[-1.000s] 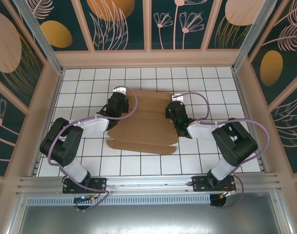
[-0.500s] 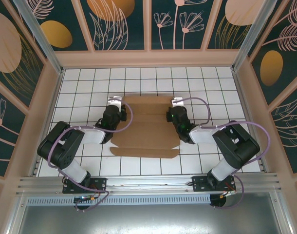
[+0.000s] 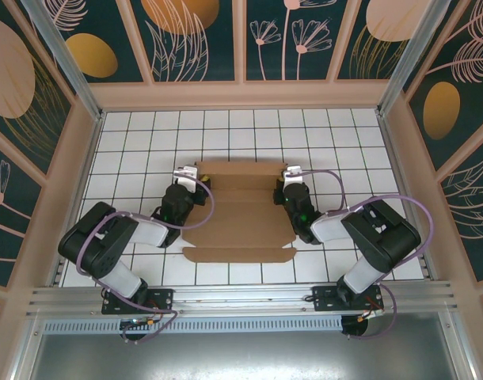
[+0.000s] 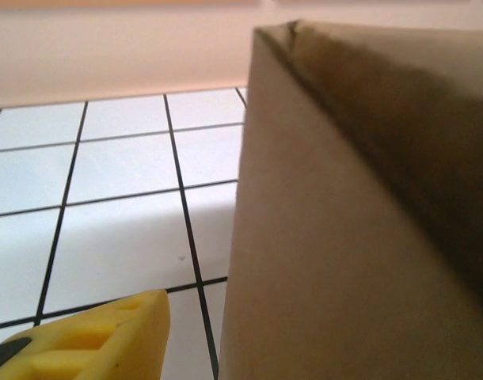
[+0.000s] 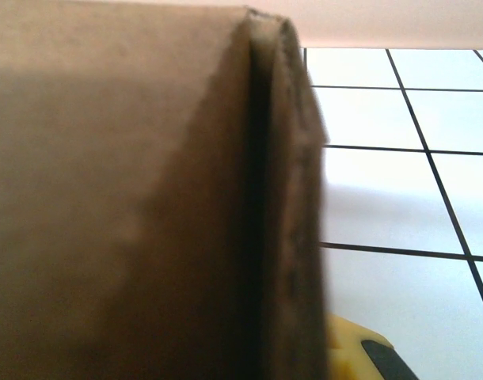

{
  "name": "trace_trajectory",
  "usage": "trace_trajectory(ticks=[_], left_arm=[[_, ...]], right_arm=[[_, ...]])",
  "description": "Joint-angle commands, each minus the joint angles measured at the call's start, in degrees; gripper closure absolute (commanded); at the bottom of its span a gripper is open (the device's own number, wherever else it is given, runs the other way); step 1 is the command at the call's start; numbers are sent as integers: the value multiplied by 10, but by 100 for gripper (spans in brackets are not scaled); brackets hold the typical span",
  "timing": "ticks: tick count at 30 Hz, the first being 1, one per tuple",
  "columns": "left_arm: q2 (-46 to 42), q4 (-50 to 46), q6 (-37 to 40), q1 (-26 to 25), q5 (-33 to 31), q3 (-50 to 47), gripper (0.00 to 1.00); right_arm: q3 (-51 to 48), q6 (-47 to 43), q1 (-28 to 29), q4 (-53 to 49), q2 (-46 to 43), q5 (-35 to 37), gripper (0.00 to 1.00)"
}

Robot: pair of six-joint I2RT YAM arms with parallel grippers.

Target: Fold the paper box

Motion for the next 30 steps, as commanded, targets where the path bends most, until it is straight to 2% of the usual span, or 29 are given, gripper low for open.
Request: trace_trajectory(ticks=[1,6,12,19,25,28,30], left_arm=[[-18,54,-16,-1,11,-16,44],[-19,96,-37,1,6,-40,42],[-12,123,-49,0,13,-54,50],[24,146,-56,0,34,-49,70],[48,141,-47,0,4,-31,87],[54,138,-39,-1,-3,-20,100],[56,140,-37,0,-5,-17,100]], right_arm=[[21,16,7,11,-13,19,100],[28,15,6,0,-17,22,100],[28,17,2,-7,-33,29,100],[32,16,-1,-15,-42,19,100],[35,24,2,-25,-53,4,100],[37,25,5,-30,-57,4,100],[41,26,7,-36,-56,7,100]])
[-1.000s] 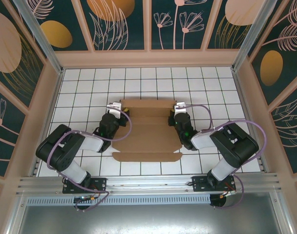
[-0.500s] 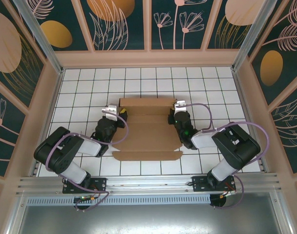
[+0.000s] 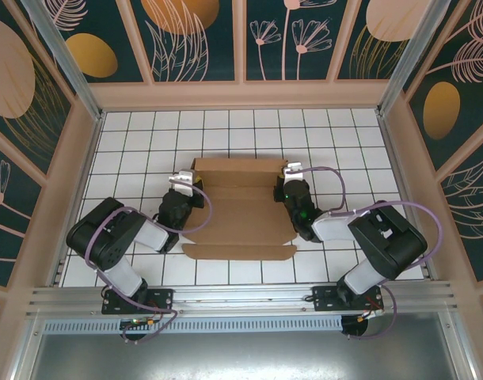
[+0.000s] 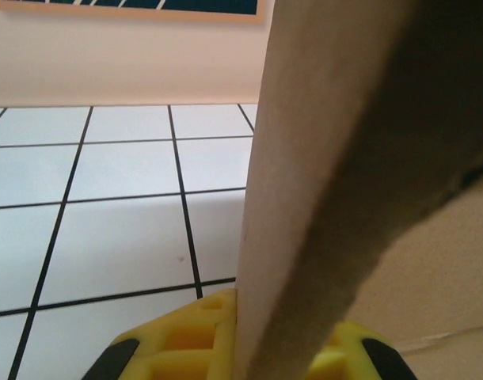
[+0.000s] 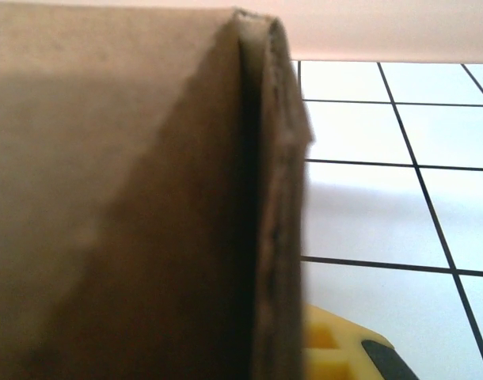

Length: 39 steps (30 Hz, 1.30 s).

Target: Fold the paper box

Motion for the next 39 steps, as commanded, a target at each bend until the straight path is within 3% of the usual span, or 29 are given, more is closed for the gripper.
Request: trace_trajectory(ticks=[1,3,5,7,10,13,17,26,36,39], left_arm=[[6,24,-11,-1,3,16,100],[3,25,-15,-1,9,18,97],[-9,25,-20,-1,6,15,70],[-23,29,-20,-1,5,9,55],[-49,27,-14,0,19,1,47],[-72,28,-1,-1,35,-5,48],[-93,27,28,0,36,-7,56],[-62,32,66,0,35,21,71],[-67,23,87,0,40,45,73],[-72,19,88,-1,36,46,65]], right_arm=[[24,27,7,11,-20,-1,100],[30,26,7,1,-15,9,100],[31,21,4,-2,-13,16,100],[34,25,-3,-8,-11,13,100],[39,26,-11,-14,-7,7,100],[41,20,-14,-10,0,6,100],[38,18,-16,4,4,-3,100],[31,21,-16,27,5,-26,100],[32,18,-16,27,24,-25,100],[35,21,-17,24,32,-23,100]])
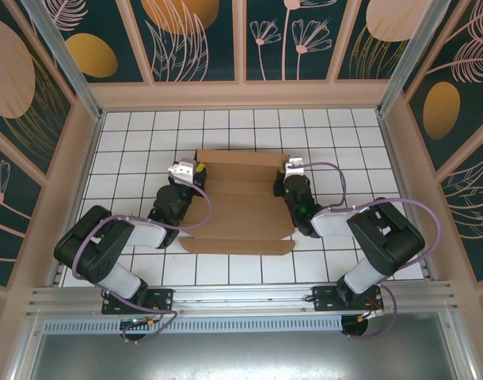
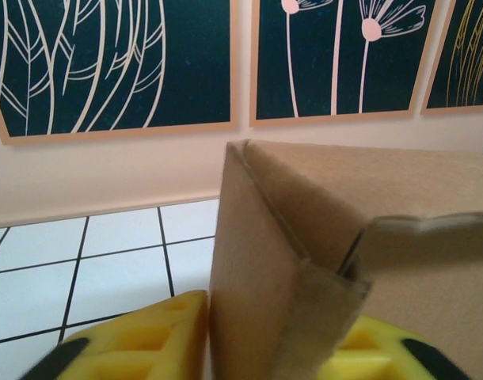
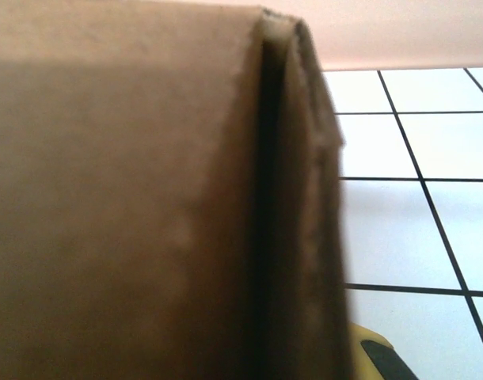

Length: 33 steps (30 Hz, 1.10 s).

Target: Fold the paper box

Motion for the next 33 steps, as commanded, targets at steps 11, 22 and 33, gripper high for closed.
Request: trace_trajectory(ticks=[11,22,33], left_arm=[[-4,17,19,0,-4,4,75],[18,-5,-6,-1,-29,50,100],[64,-17,-19,-40,-173,90,100]], right_arm=[[14,15,-10,14,9,-10,100],[29,27,27,3,13,45,100],[81,38,89,-24,63,130,100]])
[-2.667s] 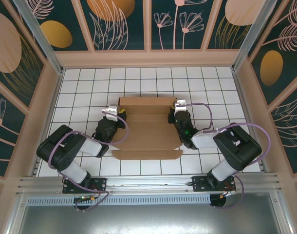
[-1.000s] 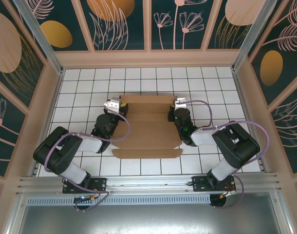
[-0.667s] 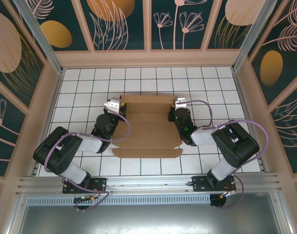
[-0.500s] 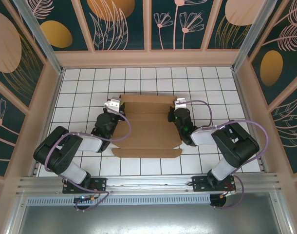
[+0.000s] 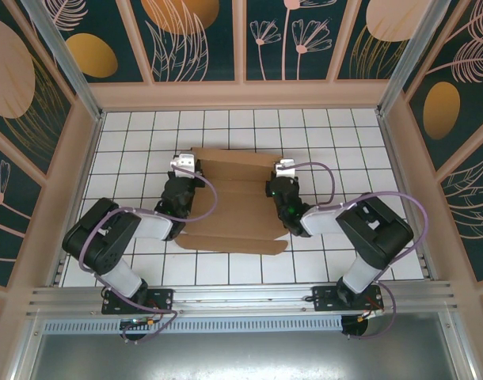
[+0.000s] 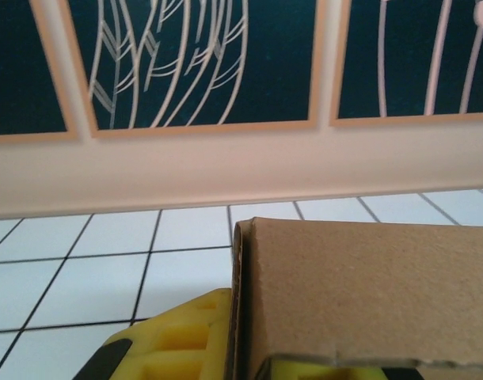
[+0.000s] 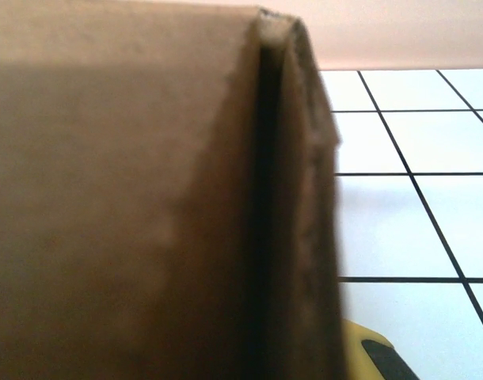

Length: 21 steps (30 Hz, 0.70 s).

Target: Fold the paper box

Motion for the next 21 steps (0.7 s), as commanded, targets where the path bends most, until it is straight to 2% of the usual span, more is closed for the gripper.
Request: trace_trajectory(ticks=[1,6,8,13,21], left_arm=[[22,14,-28,-29,-28,29,100],[36,26,-33,-29,-32,18,98],[37,33,-42,-29,-30,10,90],[54,17,-63,-28,59,9,69],[-15,-28,-141,-28,62,-36,38]], right_arm=[[37,17,30,2,19,15,100],[46,9,28,-13,25,18,100],[45,1,20,-13,30,6,100],[36,0,-10,-19,43,-44,100],[20,-27,-20,1,33,-36,100]])
